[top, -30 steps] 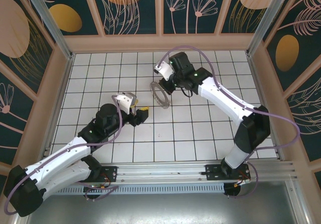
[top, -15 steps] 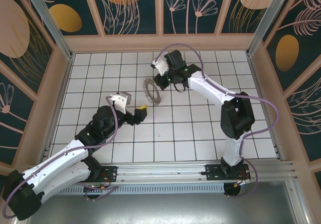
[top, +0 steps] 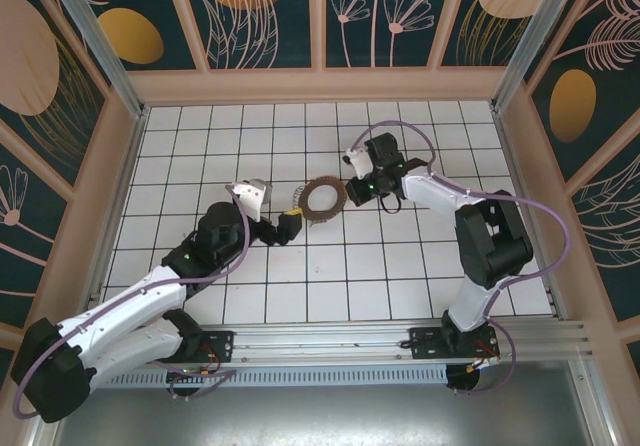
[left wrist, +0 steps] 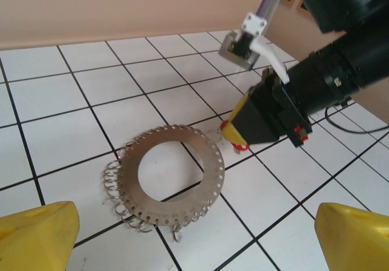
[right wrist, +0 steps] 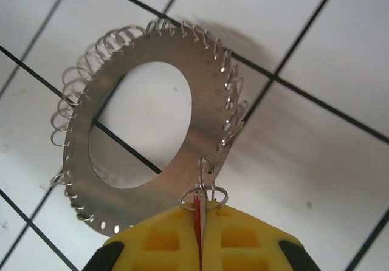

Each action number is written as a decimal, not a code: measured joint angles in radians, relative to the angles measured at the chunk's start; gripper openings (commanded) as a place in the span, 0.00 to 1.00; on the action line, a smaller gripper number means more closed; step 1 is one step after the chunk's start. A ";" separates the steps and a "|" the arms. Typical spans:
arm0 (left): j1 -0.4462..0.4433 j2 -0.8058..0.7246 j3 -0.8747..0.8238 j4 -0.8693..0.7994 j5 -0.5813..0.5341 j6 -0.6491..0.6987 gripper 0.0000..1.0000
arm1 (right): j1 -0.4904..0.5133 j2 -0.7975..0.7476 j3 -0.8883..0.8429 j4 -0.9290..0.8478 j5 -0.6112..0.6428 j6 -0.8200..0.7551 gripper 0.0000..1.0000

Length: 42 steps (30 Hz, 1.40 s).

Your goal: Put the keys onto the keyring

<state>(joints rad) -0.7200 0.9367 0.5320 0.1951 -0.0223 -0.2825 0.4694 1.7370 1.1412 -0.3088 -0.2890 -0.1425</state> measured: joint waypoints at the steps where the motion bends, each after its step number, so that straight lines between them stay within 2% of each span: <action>1: 0.000 0.006 0.005 0.007 0.004 0.000 0.99 | -0.005 -0.001 -0.015 0.002 0.000 0.002 0.00; 12: 0.000 0.046 0.038 0.033 0.018 0.000 0.98 | -0.064 -0.013 -0.176 0.054 0.000 0.052 0.14; 20: 0.000 0.053 0.087 0.003 0.010 0.029 0.98 | -0.100 -0.161 -0.209 0.067 0.061 0.068 0.46; 26: 0.000 0.065 0.171 -0.068 -0.097 0.074 0.99 | -0.110 -0.315 -0.228 0.097 0.149 0.060 0.68; 27: 0.000 0.073 0.181 -0.073 -0.117 0.079 0.99 | -0.113 -0.347 -0.241 0.111 0.159 0.058 0.77; 28: 0.000 0.087 0.193 -0.082 -0.140 0.084 0.98 | -0.116 -0.385 -0.259 0.130 0.168 0.054 0.98; 31: 0.022 0.139 0.223 -0.117 -0.185 0.096 0.99 | -0.134 -0.499 -0.325 0.188 0.195 0.051 0.99; 36: 0.212 0.187 0.218 -0.126 -0.186 0.080 0.98 | -0.225 -0.653 -0.426 0.320 0.236 0.085 0.99; 42: 0.327 0.141 0.069 0.042 -0.253 0.077 0.99 | -0.401 -0.753 -0.635 0.614 0.288 0.187 0.99</action>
<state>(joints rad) -0.3931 1.0775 0.6014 0.2367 -0.2752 -0.2054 0.0685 0.9840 0.5060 0.3050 -0.0006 0.0441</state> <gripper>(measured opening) 0.986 0.990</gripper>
